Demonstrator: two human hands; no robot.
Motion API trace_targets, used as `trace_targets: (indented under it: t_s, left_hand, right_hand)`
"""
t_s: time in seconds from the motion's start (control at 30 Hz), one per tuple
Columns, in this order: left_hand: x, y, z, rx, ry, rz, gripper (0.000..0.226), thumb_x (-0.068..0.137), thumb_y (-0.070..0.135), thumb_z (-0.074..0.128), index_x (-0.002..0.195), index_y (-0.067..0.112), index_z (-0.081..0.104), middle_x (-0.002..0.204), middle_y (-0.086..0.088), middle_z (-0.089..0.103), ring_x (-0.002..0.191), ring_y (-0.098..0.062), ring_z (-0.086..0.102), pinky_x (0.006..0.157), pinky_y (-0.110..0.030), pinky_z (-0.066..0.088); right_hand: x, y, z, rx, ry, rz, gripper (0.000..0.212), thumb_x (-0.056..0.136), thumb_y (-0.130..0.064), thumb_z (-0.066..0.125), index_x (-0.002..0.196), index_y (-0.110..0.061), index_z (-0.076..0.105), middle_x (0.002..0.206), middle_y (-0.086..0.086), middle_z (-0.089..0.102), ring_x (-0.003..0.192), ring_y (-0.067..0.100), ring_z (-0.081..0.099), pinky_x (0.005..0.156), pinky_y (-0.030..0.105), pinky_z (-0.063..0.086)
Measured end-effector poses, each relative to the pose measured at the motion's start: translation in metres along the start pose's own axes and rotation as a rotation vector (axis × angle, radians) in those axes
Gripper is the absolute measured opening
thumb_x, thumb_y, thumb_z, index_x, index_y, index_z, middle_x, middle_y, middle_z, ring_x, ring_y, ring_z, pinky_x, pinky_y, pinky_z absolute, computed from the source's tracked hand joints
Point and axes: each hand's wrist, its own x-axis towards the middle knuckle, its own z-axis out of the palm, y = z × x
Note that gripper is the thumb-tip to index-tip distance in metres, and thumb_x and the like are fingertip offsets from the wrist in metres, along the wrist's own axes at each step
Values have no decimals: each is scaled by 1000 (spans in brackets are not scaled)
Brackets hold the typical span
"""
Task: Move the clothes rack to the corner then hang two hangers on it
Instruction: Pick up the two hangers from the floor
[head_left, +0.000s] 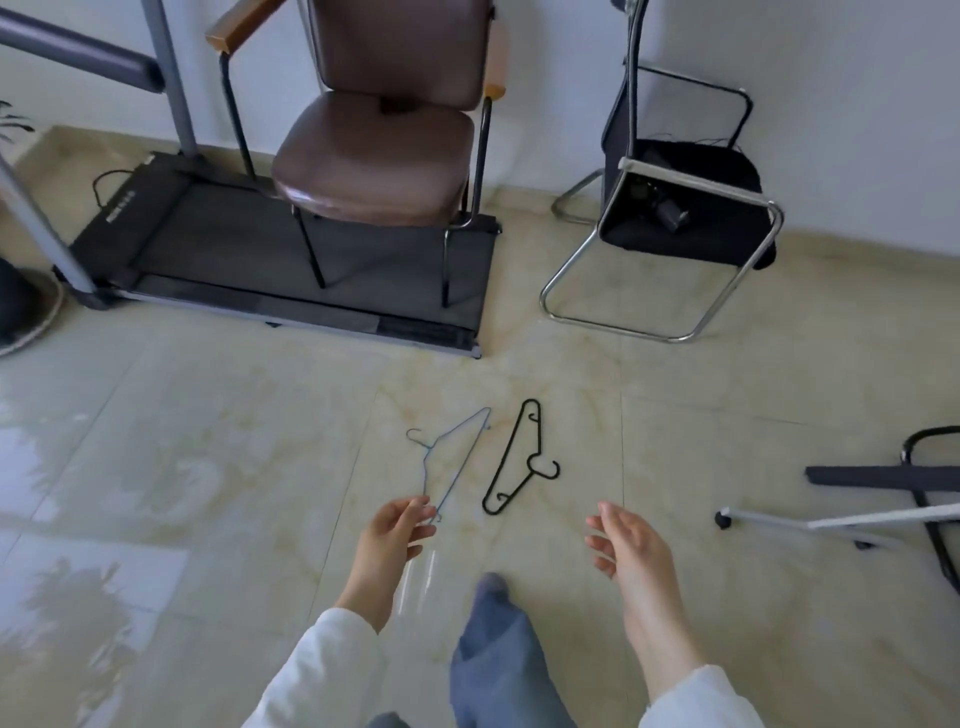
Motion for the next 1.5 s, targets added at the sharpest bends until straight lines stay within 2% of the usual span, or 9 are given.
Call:
trace_targets:
  t_s: [0.4,0.73,0.8,0.9,1.0,1.13,1.27,1.37,1.5]
  left_hand:
    - [200,43,99,-19,2,-66,15,93,14,45,96,9,58,82,-1,63,70,-14,57,65,-23,40]
    - [470,-108,84,165,76,-212,5,89,11,51,93,9,55,77,-2,61,64,-14,55,59,-24,34]
    - [523,-144,79,199,110,-217,3,89,12,52,88,11,54,84,-9,62,63,-15,54,58,-25,33]
    - [593,-209,72,279,157,-236,14,87,14,55,100,7,57,94,-15,62,65,-19,55,57,-26,35]
    - [646,-256,73,385,150,-235,31,84,19,60,111,3,56,79,-9,59,78,-26,58,57,-26,39]
    - [704,-297,82,538,142,-175,25,79,21,66,98,8,58,85,-11,65,81,-27,58,70,-32,46]
    - [722,-324,78,800,183,-98,11,79,27,62,83,21,54,91,-4,63,79,-24,55,62,-28,39]
    - [726,-334,86,894,204,-69,9,79,27,60,84,23,52,90,1,58,88,-26,58,63,-27,37]
    - [732,-335,91,841,230,-66,7,81,22,58,85,21,53,89,0,56,85,-25,55,64,-27,38]
  right_hand:
    - [225,-28,36,-211,-6,19,11,89,-18,53,95,-8,55,81,3,61,69,15,55,59,26,43]
    - [468,180,85,-472,-21,189,26,87,-25,56,101,-4,57,75,-1,59,66,16,55,56,27,42]
    - [511,225,90,-485,11,228,32,85,-31,58,103,-5,58,76,1,60,71,21,57,62,30,46]
    - [568,291,95,-547,38,255,39,80,-38,62,103,-5,60,80,6,62,85,29,62,81,41,50]
    - [615,332,102,-620,64,248,45,79,-40,62,100,0,64,79,7,61,89,30,59,90,44,48]
    - [666,371,110,-693,110,163,55,82,-35,60,98,17,61,71,17,58,75,36,58,71,37,44]
    - [681,404,118,-778,113,154,51,84,-37,58,85,14,66,74,24,65,73,39,59,52,29,31]
    - [689,418,117,-824,146,141,47,85,-36,56,53,-2,55,54,9,52,63,32,56,49,29,30]
    - [696,422,125,-846,146,128,42,86,-33,55,67,2,67,59,10,56,61,28,52,54,32,36]
